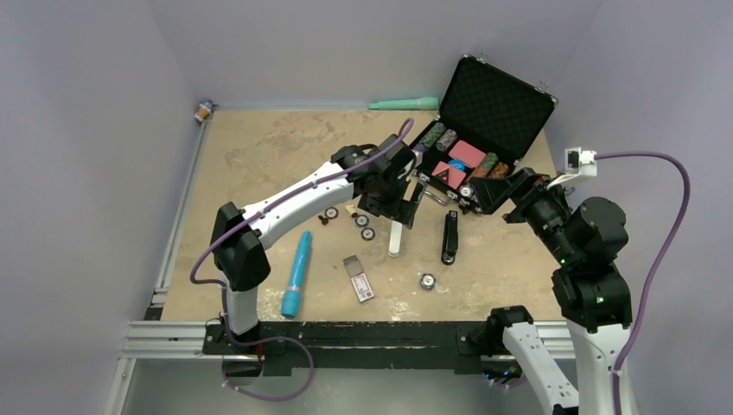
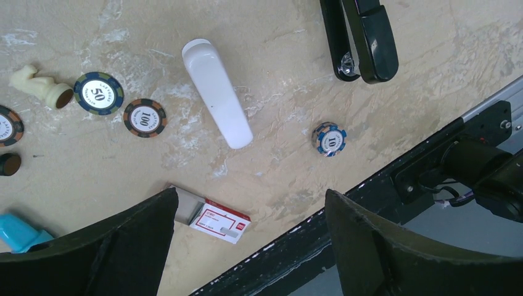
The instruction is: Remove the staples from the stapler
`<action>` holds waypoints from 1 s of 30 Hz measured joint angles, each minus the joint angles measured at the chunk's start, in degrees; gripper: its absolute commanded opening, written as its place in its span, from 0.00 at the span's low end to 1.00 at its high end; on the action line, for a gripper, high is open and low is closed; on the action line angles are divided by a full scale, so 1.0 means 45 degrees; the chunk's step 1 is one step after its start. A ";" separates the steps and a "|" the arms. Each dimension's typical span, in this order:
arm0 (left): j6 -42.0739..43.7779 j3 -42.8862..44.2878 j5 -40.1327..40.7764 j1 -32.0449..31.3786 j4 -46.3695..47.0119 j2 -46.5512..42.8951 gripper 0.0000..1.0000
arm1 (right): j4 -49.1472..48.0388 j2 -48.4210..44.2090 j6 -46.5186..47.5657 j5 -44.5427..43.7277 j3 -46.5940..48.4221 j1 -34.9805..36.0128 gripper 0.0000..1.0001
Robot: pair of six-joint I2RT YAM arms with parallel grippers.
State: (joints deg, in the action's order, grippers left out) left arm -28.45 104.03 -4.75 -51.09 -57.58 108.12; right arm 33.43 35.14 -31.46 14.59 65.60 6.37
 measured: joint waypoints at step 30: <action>0.0034 0.0583 0.0835 0.0000 -0.0695 0.1608 0.86 | 0.3361 0.3657 0.0967 -0.1185 -0.0782 -0.0005 0.94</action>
State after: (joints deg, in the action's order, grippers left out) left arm -28.29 106.65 -0.99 -51.09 -60.71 115.35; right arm 48.56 51.59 -27.11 9.26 62.08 6.35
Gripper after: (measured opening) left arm 0.877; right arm 0.948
